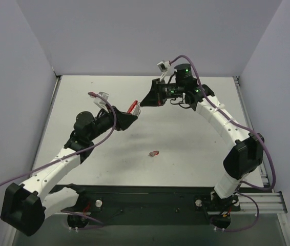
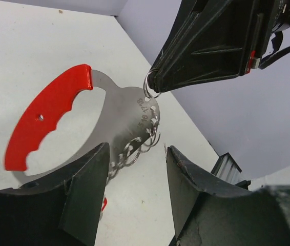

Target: Put the keys on the keyring

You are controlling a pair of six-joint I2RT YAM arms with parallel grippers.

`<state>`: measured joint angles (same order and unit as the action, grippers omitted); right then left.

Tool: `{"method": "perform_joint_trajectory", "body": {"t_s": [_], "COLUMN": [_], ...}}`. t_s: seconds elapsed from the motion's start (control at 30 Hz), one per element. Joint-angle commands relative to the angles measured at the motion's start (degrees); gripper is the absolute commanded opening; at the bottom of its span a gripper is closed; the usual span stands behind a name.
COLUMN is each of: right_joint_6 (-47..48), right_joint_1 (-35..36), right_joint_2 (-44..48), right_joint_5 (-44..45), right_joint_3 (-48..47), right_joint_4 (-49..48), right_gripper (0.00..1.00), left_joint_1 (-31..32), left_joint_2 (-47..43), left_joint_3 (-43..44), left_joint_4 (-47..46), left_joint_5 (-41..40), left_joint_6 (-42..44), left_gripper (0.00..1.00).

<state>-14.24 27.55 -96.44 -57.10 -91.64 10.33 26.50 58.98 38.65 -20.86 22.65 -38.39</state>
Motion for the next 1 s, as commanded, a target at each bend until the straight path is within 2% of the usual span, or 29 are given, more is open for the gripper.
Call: {"method": "perform_joint_trajectory", "body": {"t_s": [0.0, 0.17, 0.33, 0.5, 0.8, 0.97], "right_joint_6": [-12.99, -20.11, -24.17, -25.92, -27.68, -27.86], "right_joint_1": [-1.62, -3.11, -4.61, -5.23, -4.35, -3.56], "right_joint_2": [0.20, 1.87, 2.84, 4.42, 8.46, 9.26], "right_joint_5": [4.62, 7.88, 6.40, 4.02, 2.17, 1.91], "right_joint_3": [-3.02, -2.15, -1.09, -0.30, 4.27, 5.32], "right_joint_4": [-9.88, -15.05, -19.55, -22.45, -26.06, -26.67], "right_gripper": [0.00, 0.00, 0.00, 0.00, 0.00, 0.00], "left_joint_1": [1.97, 3.56, 3.82, 3.73, 3.73, 3.91], "left_joint_2": [6.04, 9.39, 10.28, 10.71, 14.23, 16.69], "left_joint_3": [4.94, 6.87, 7.05, 8.89, 8.63, 10.65], "left_joint_4": [-14.19, -21.49, -29.03, -26.16, -32.40, -35.12], "left_joint_5": [-1.12, -3.75, -3.23, -6.57, -9.03, -6.84], "left_joint_6": [-3.44, -5.99, -7.13, -6.08, -9.16, -9.94], "left_gripper": [0.58, 0.58, 0.58, 0.58, 0.57, 0.57]}}
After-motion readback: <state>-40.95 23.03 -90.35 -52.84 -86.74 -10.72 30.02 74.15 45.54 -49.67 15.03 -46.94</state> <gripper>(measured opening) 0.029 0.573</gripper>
